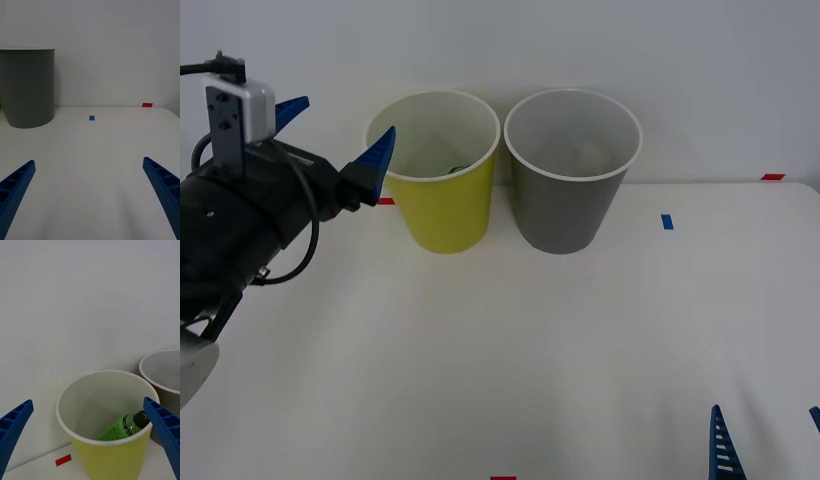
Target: Put cans in the gray bin and PET bottles in the light green bin.
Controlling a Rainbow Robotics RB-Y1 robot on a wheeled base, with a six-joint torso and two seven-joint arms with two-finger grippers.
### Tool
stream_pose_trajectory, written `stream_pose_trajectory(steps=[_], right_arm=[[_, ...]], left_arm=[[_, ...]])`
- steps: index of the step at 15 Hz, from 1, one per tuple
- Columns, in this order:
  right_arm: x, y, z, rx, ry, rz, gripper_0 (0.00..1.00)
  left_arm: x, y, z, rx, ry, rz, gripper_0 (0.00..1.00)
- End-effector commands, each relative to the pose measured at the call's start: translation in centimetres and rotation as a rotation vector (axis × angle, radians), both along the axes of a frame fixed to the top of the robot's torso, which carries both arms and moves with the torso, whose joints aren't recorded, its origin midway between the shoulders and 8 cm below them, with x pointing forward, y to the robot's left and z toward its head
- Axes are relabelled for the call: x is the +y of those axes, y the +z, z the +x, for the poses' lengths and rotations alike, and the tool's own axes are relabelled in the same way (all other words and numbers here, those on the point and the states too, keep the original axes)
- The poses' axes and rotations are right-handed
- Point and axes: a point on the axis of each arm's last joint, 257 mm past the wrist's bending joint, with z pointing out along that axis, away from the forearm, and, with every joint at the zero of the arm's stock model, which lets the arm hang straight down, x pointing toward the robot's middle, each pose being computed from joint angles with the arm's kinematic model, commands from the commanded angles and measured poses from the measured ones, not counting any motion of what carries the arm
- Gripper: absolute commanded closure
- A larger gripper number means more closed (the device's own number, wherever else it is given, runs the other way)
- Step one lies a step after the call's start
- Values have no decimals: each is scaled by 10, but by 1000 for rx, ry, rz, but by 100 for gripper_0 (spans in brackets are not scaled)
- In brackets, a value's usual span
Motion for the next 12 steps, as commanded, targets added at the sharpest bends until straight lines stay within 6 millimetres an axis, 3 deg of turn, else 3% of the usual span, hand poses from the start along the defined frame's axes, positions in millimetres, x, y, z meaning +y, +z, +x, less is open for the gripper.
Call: stream_pose_trajectory(steps=[1, 7, 12], right_arm=[[0, 0, 0, 0, 0, 0, 1], [0, 0, 0, 0, 0, 0, 1], [0, 0, 0, 0, 0, 0, 0]], left_arm=[[14, -16, -19, 16, 21, -12, 0], [39, -37, -41, -75, 32, -7, 0], [50, -97, -62, -114, 32, -56, 0]])
